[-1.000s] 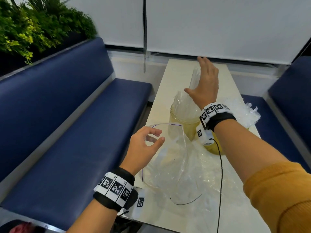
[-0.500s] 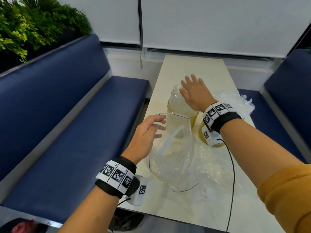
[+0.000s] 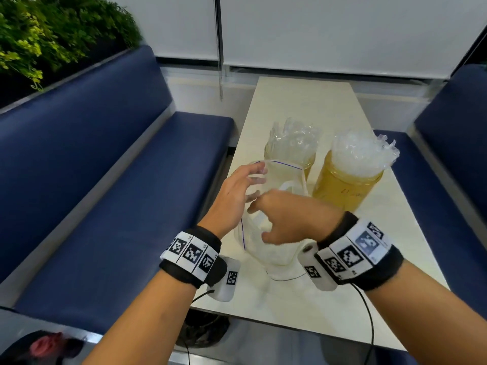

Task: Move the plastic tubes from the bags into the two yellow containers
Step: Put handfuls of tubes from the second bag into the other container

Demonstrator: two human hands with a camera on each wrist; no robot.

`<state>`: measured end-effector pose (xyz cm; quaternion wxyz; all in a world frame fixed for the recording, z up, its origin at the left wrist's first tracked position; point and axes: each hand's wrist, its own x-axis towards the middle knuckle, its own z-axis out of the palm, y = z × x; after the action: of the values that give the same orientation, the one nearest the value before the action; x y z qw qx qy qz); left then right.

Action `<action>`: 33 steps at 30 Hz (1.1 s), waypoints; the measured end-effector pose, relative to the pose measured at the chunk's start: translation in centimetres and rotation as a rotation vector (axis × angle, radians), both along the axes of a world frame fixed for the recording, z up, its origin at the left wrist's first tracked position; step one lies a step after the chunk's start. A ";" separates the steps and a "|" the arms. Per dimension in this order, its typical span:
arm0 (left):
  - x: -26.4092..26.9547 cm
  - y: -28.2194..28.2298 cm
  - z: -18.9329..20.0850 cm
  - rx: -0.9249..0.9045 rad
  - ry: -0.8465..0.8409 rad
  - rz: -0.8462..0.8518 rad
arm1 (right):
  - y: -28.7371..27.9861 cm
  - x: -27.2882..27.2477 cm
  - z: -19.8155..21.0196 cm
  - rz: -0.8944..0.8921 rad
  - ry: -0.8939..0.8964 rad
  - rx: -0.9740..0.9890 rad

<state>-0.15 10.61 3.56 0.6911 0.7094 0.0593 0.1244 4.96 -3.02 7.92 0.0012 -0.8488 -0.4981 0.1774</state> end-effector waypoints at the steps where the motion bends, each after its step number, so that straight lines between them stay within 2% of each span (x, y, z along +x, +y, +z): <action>1: 0.0 -0.1 0.0 -0.015 0.012 0.002 | 0.1 -0.1 -0.7 0.009 0.040 -0.037; 5: -0.1 -0.2 0.0 -0.028 0.024 0.021 | 0.4 0.2 -3.4 -0.006 0.092 -0.040; 8: -0.2 0.0 0.0 -0.015 0.030 0.029 | 0.2 0.4 -5.3 -0.002 0.151 0.032; 13: -0.6 0.0 0.2 -0.004 0.021 0.041 | -0.3 0.4 -6.5 0.047 0.251 0.105; 16: -0.9 0.1 0.1 0.024 0.016 0.032 | -0.7 0.7 -6.7 0.010 0.296 0.180; 18: -1.2 0.5 -0.1 0.169 0.004 0.003 | -0.9 0.9 -6.2 -0.021 0.350 0.183; 21: -1.9 1.2 -0.1 0.558 0.042 -0.045 | -1.4 1.4 -5.5 -0.051 0.449 0.201; 22: -2.2 1.4 0.1 0.630 0.063 -0.052 | -1.5 1.5 -5.4 -0.056 0.461 0.207; 26: -3.3 2.2 0.7 0.715 0.128 -0.094 | -1.9 2.2 -5.2 -0.119 0.449 0.284; 29: -3.8 2.8 0.8 0.802 0.164 -0.129 | -1.9 2.4 -4.4 -0.173 0.455 0.414; 33: -3.7 2.5 0.6 0.817 0.197 -0.135 | -1.2 2.2 -3.4 -0.219 0.386 0.622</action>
<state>-3.82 13.14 4.18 0.3510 0.9357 0.0243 0.0235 7.14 -4.18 4.49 0.3715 -0.8070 -0.4251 0.1733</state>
